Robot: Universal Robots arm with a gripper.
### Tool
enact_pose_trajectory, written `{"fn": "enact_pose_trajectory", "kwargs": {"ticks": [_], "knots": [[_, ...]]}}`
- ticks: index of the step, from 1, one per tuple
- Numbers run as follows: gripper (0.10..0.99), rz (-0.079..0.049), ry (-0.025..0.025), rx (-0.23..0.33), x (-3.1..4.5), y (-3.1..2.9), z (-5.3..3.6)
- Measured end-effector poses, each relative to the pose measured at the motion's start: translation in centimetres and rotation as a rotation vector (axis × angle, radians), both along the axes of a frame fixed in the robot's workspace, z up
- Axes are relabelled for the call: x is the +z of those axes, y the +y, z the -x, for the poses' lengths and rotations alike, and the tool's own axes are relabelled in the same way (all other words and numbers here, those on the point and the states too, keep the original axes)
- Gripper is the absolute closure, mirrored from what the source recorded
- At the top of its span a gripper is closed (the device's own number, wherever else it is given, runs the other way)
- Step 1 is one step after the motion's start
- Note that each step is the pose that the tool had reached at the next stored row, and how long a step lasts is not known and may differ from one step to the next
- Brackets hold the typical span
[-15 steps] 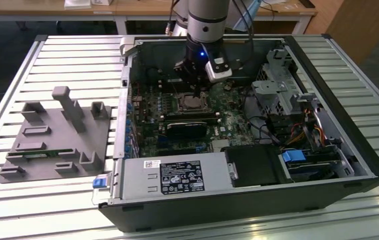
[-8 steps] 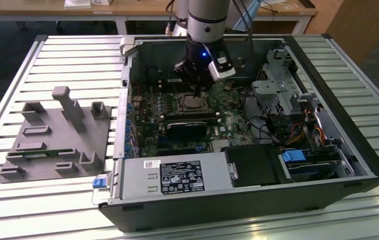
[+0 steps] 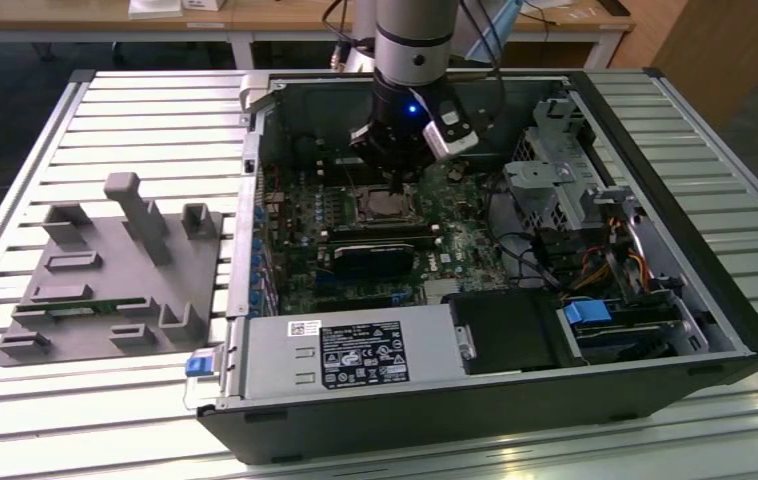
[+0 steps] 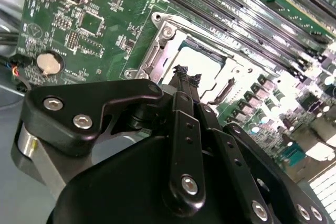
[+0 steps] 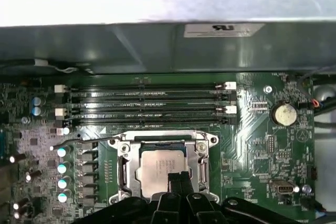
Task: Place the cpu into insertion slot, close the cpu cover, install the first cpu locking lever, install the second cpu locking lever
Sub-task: 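Close the cpu cover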
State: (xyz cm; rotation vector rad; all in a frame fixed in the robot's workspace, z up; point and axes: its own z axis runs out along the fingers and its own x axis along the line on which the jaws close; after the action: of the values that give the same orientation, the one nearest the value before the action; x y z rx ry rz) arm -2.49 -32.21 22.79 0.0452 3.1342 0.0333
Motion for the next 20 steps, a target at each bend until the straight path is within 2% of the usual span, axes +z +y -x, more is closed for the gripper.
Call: {"fn": "enact_pose_trajectory", "kwargs": {"ticks": [3, 11, 14, 20], "knots": [[0.980, 0.000, -0.0033, 0.002, -0.01, 0.00, 0.22], [0.980, 0.000, -0.0034, -0.015, -0.09, -0.02, 1.19], [0.980, 0.000, -0.0034, -0.017, -0.08, -0.01, 1.27], [0.980, 0.000, -0.0035, -0.018, 0.49, -0.02, 1.28]]}}
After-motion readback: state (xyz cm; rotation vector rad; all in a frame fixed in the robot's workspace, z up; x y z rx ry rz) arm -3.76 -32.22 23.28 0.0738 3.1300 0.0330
